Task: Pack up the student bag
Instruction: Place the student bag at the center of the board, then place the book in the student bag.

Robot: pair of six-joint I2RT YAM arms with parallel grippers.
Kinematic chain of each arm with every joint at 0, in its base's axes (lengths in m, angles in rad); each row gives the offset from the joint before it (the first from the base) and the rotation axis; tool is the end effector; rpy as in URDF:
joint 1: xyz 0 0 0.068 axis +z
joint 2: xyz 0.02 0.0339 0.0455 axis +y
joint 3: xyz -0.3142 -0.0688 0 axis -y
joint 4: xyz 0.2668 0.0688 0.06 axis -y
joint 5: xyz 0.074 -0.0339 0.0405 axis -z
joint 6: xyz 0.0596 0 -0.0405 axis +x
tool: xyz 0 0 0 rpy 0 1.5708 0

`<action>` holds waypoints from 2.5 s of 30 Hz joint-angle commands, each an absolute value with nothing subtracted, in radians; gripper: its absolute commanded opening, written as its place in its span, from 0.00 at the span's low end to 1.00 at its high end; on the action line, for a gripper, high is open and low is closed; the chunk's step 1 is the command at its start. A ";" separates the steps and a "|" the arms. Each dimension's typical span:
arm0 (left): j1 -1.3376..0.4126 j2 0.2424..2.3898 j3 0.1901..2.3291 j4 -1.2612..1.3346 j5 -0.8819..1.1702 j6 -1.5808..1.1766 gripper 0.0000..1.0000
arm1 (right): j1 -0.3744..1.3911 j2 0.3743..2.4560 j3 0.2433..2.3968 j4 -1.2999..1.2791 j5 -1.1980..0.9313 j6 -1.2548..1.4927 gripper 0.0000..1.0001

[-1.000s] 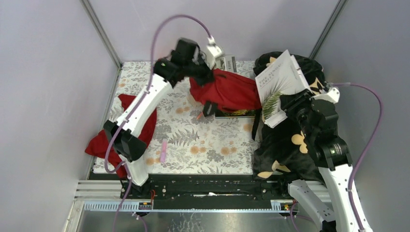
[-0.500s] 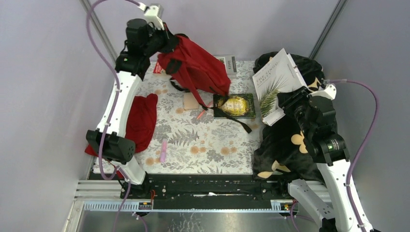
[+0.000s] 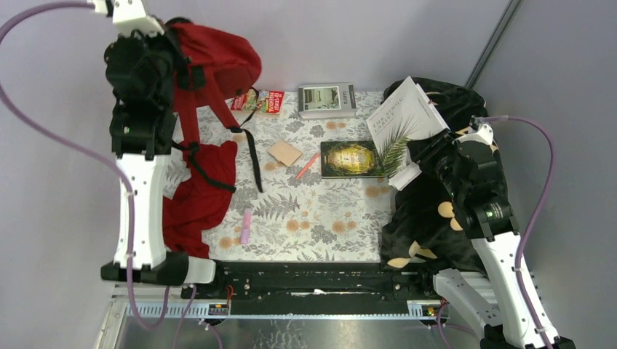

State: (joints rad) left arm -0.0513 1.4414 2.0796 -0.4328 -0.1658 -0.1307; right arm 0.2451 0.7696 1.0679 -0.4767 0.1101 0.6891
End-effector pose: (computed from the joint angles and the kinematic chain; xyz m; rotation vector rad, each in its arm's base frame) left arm 0.2881 -0.0049 0.6593 -0.1930 1.3547 -0.0395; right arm 0.1596 0.0332 0.4443 0.4726 1.7210 0.5833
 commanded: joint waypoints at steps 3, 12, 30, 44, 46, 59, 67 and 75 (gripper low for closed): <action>-0.052 1.169 1.611 -0.305 -0.314 -0.085 0.00 | 0.245 0.786 1.048 -0.367 0.050 0.705 0.26; -0.105 1.021 0.944 -0.246 0.310 -0.304 0.00 | 0.245 0.851 1.020 -0.316 -0.048 0.714 0.26; -0.474 1.124 1.053 -0.488 -0.113 -0.143 0.89 | 0.245 0.905 0.977 -0.275 -0.144 0.730 0.28; -0.455 1.168 1.078 -0.603 -0.118 -0.131 0.77 | 0.246 0.944 0.979 -0.253 -0.175 0.739 0.29; -0.452 1.193 1.087 -0.636 -0.093 -0.122 0.77 | 0.245 0.949 0.979 -0.248 -0.178 0.740 0.29; -0.434 1.277 1.071 -0.665 -0.005 -0.099 0.66 | 0.245 0.970 0.957 -0.216 -0.221 0.755 0.32; -0.370 1.345 1.314 -0.765 0.015 -0.103 0.00 | 0.248 1.058 0.968 0.045 -0.560 0.887 0.34; -0.214 1.411 1.609 -0.743 0.015 -0.207 0.00 | 0.345 1.213 1.123 0.219 -0.729 1.020 0.34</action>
State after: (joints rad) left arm -0.2649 1.3727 1.4876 -0.7742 0.0090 -0.1619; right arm 0.2764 1.1843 1.0023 0.0254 -0.6041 0.9466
